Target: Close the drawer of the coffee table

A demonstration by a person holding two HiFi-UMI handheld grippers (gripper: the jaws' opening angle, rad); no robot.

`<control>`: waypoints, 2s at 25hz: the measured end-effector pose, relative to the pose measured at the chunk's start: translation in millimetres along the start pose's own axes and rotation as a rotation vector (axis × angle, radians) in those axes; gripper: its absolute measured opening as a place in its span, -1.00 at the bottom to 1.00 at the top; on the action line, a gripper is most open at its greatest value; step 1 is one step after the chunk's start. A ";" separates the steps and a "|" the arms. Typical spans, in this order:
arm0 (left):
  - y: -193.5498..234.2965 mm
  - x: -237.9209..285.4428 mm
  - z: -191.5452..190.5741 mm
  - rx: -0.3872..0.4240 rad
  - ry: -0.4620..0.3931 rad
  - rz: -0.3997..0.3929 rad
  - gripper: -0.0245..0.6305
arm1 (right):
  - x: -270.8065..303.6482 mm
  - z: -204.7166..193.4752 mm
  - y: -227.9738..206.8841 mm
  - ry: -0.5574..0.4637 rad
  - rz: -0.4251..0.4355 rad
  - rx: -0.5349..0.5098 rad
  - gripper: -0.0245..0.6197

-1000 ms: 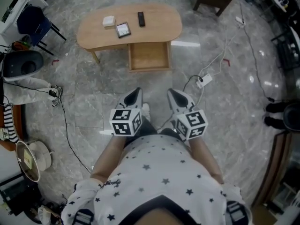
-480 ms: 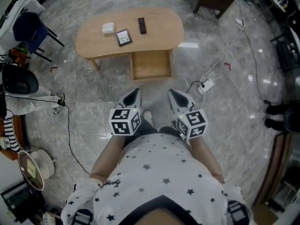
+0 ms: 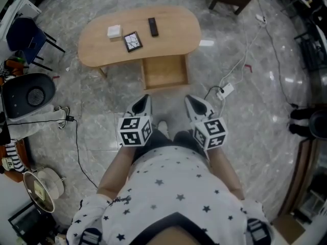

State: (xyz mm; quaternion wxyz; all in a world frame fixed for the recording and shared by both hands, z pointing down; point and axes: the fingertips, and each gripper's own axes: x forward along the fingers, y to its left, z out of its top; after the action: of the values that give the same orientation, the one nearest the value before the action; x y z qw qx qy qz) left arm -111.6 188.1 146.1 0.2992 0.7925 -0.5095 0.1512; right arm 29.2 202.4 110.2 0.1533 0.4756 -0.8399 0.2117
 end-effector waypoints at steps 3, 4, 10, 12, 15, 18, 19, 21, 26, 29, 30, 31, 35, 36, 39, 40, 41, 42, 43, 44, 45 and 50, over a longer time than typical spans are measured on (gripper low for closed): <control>7.2 5.3 2.6 0.002 0.001 0.004 -0.90 | 4.2 -1.3 -8.1 0.001 -0.017 0.025 -0.90; 10.5 7.1 1.7 0.001 0.007 0.007 -0.90 | 5.9 -2.1 -10.6 0.003 -0.022 0.032 -0.90; 28.4 18.0 -14.0 -0.004 0.042 0.019 -0.90 | 10.0 -11.6 -30.9 0.027 -0.059 0.051 -0.90; 34.6 23.4 -20.4 -0.010 0.048 0.021 -0.90 | 12.9 -19.2 -43.4 0.045 -0.080 0.059 -0.90; 46.2 34.0 -33.0 -0.022 0.071 0.033 -0.90 | 21.6 -32.9 -62.7 0.081 -0.105 0.062 -0.90; 61.1 49.3 -46.6 -0.023 0.097 0.054 -0.90 | 37.0 -46.8 -79.3 0.119 -0.112 0.040 -0.90; 66.6 55.0 -50.9 -0.020 0.107 0.059 -0.90 | 42.7 -51.2 -84.0 0.130 -0.115 0.037 -0.90; 77.9 64.7 -59.3 -0.012 0.128 0.065 -0.90 | 52.8 -59.7 -91.0 0.148 -0.117 0.037 -0.90; 101.3 86.7 -78.9 -0.005 0.167 0.070 -0.90 | 71.4 -84.0 -108.9 0.184 -0.117 0.049 -0.90; 114.0 102.4 -95.3 -0.011 0.188 0.090 -0.90 | 80.3 -104.5 -125.3 0.204 -0.121 0.057 -0.90; 118.1 108.2 -100.8 -0.013 0.194 0.097 -0.90 | 83.7 -111.5 -131.1 0.211 -0.123 0.057 -0.90; 122.0 114.5 -106.3 -0.015 0.200 0.103 -0.90 | 87.7 -118.3 -136.9 0.217 -0.124 0.055 -0.90; 134.2 141.3 -129.8 -0.012 0.223 0.123 -0.90 | 105.7 -142.6 -160.9 0.239 -0.124 0.035 -0.90; 137.4 147.8 -134.9 -0.013 0.227 0.129 -0.90 | 110.6 -147.8 -167.2 0.239 -0.127 0.035 -0.90; 147.4 164.4 -151.5 -0.026 0.237 0.146 -0.90 | 122.9 -167.7 -185.3 0.240 -0.144 0.051 -0.90; 151.3 169.7 -157.8 -0.031 0.240 0.154 -0.90 | 127.2 -176.0 -190.9 0.243 -0.149 0.056 -0.90; 155.2 175.1 -164.4 -0.034 0.244 0.162 -0.90 | 131.6 -184.8 -196.4 0.247 -0.154 0.060 -0.90; 159.0 180.8 -171.0 -0.035 0.249 0.170 -0.90 | 135.5 -193.7 -201.6 0.253 -0.160 0.060 -0.90; 162.6 186.7 -177.4 -0.035 0.255 0.176 -0.90 | 139.0 -202.4 -206.7 0.260 -0.166 0.058 -0.90; 166.3 192.4 -183.5 -0.035 0.261 0.179 -0.90 | 142.3 -210.8 -211.5 0.267 -0.174 0.054 -0.90; 170.4 197.9 -189.5 -0.036 0.267 0.180 -0.90 | 145.7 -218.6 -216.1 0.273 -0.182 0.051 -0.90; 187.5 223.7 -222.5 -0.035 0.298 0.195 -0.90 | 165.4 -250.9 -239.3 0.294 -0.204 0.040 -0.90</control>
State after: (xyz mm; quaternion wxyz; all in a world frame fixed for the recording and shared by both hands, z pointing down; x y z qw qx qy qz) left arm -168.1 110.9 500.5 0.3692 0.7028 -0.5365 0.2862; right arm 167.3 97.2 452.9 0.2854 0.5252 -0.7515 0.2791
